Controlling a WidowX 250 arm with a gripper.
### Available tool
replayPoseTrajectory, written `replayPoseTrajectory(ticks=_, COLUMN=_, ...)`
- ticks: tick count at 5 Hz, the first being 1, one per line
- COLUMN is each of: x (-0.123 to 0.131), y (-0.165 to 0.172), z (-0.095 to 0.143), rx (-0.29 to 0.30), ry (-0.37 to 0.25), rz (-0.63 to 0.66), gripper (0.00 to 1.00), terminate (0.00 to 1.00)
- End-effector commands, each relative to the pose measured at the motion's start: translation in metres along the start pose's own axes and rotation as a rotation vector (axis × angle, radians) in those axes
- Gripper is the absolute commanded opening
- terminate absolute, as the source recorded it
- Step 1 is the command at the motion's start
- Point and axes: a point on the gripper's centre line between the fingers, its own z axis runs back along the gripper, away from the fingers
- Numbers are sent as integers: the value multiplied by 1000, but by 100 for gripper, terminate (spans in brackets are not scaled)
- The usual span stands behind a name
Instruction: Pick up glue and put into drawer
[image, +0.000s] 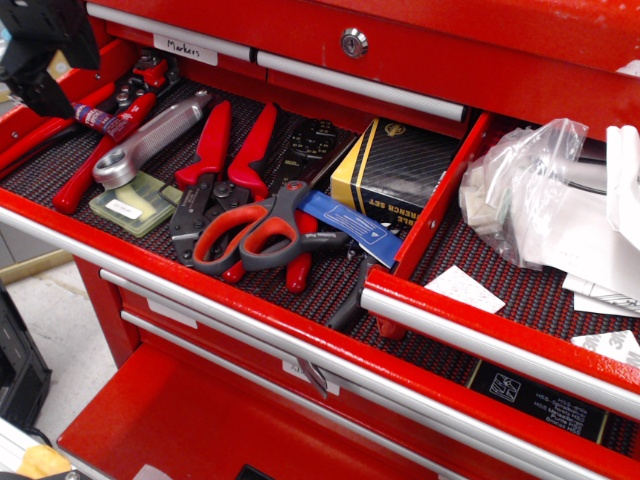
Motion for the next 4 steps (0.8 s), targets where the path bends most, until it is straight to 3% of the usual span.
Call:
replayPoseTrajectory(ticks=1, x=-8, y=17, z=-2, rx=40, ry=14, rz=-35, gripper=100, terminate=0)
replayPoseTrajectory(ticks=4, x=-11, y=21, z=-33, rx=-15, ry=-54, rz=42, gripper=100, terminate=0)
